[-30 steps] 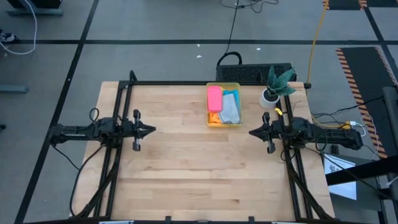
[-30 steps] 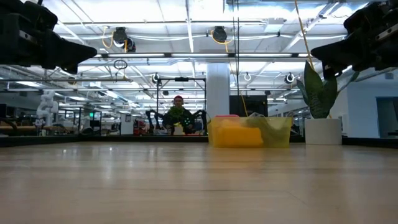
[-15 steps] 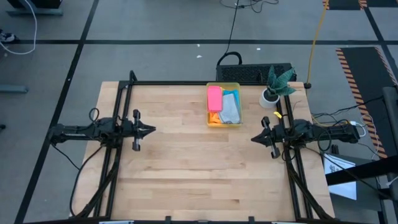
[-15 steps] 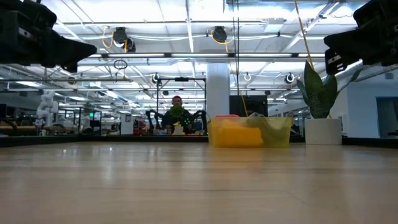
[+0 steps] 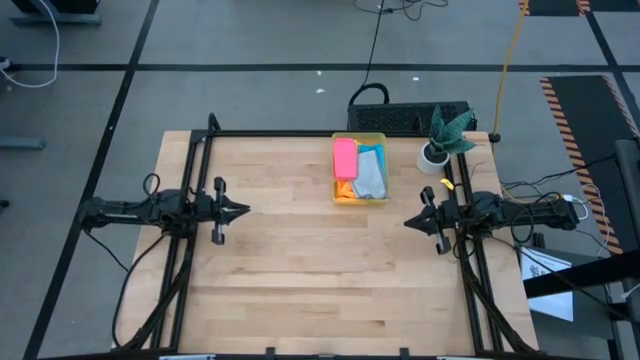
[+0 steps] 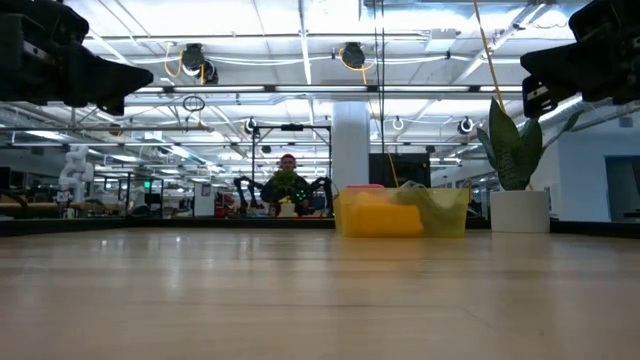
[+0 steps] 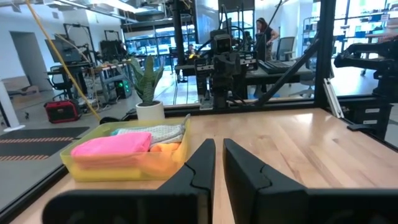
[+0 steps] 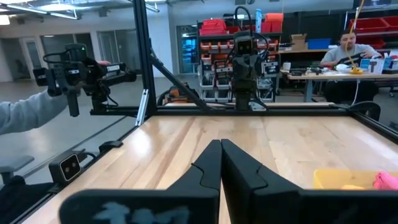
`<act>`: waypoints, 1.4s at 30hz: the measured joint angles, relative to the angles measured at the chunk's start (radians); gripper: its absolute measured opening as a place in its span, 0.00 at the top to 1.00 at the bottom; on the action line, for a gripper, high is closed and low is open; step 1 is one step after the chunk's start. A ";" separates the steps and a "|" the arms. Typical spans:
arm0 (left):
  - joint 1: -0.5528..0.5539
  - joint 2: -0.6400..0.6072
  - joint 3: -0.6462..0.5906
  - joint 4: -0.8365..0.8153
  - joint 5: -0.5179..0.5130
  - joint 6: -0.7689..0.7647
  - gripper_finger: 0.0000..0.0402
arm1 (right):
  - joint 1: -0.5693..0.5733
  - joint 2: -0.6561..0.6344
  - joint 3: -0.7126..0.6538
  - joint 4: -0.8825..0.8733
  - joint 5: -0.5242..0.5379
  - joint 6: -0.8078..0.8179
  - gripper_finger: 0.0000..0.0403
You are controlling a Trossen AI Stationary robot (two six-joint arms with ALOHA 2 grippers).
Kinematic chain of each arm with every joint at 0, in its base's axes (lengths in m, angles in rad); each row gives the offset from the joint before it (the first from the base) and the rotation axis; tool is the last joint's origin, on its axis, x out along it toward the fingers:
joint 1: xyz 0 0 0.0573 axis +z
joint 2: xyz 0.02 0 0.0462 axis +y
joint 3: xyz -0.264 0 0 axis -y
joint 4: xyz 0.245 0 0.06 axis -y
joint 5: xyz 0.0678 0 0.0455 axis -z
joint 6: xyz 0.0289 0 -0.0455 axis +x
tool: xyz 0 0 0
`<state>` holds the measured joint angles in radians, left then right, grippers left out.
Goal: Fold microfiber towels
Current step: Return to Home Position
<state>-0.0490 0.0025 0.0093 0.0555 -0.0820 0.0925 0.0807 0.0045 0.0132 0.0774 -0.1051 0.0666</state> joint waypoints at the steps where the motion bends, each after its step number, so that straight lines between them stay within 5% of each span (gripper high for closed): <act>1: 0.000 0.000 0.000 0.000 0.000 0.000 0.91 | 0.000 0.002 0.000 0.000 0.000 0.000 1.00; 42: 0.000 0.000 0.001 0.000 0.000 0.000 0.91 | 0.000 0.005 0.001 0.001 0.003 -0.076 1.00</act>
<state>-0.0490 0.0025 0.0105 0.0559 -0.0816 0.0925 0.0807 0.0093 0.0139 0.0788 -0.1020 -0.0090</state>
